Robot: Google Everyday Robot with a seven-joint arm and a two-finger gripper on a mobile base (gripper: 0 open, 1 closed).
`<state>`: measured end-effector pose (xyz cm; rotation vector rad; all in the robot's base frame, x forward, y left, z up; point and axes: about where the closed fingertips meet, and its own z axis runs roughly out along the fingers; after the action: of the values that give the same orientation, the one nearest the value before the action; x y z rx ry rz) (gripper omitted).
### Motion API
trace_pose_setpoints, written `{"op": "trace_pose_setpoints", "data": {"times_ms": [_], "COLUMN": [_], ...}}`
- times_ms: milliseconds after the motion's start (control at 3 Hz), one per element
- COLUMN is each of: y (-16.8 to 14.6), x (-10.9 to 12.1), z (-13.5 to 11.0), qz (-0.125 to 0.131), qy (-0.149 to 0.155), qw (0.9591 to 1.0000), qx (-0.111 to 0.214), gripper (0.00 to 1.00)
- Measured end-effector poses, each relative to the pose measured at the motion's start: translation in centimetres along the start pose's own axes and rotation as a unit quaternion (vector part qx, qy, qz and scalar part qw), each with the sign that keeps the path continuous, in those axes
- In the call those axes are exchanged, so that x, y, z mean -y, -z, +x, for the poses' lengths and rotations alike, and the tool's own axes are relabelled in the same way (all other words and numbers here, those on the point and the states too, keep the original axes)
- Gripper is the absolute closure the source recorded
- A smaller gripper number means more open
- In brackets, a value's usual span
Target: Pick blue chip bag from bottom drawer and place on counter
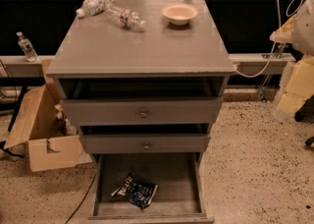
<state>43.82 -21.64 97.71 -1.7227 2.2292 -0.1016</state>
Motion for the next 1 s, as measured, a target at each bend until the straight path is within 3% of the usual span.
{"op": "trace_pose_setpoints", "data": {"times_ms": [333, 667, 1000], "y": [0.0, -4.3, -9.4], "x": [0.0, -2.8, -6.2], "z": [0.0, -2.1, -4.9], "qz": [0.000, -0.026, -0.055], "qy": [0.000, -0.009, -0.020], "qw": [1.0000, 0.9985, 0.9940], "qx": [0.000, 0.047, 0.092], "gripper": [0.00, 0.00, 0.00]}}
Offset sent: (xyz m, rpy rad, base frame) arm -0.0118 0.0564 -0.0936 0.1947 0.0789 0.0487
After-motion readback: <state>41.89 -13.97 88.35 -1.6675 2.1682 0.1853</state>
